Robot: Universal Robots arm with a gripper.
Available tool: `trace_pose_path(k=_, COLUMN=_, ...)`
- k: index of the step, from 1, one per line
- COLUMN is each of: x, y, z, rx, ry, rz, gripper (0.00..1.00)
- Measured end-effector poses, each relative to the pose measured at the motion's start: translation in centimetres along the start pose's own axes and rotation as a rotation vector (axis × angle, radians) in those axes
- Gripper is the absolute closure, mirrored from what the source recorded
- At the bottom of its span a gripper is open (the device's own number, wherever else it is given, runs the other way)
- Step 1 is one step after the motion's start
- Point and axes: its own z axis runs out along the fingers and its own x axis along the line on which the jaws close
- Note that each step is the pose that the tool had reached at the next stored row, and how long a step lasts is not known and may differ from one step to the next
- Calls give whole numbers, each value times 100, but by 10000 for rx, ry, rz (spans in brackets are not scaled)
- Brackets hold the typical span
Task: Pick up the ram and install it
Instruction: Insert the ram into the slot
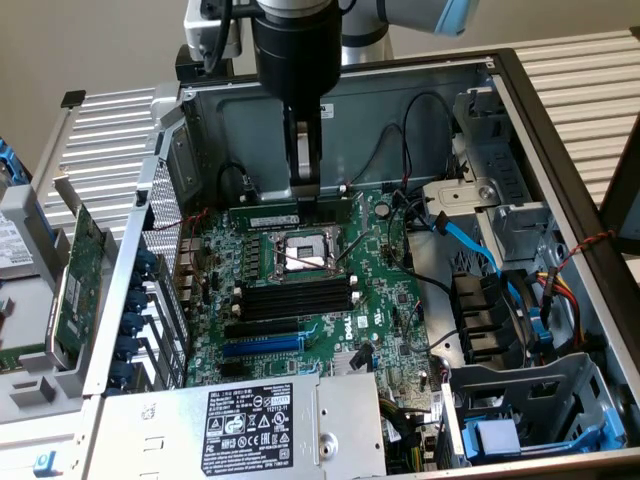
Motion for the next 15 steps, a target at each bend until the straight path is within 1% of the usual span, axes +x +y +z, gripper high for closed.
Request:
trace_pose_path(k=2, x=1, y=0, z=35, rx=23, ry=-2, rz=-2, gripper=87)
trace_pose_path(k=9, x=5, y=-1, z=161, rx=27, ry=5, rz=-2, gripper=87)
trace_pose_path(k=15, x=10, y=0, z=207, rx=34, ry=115, rz=0, gripper=87)
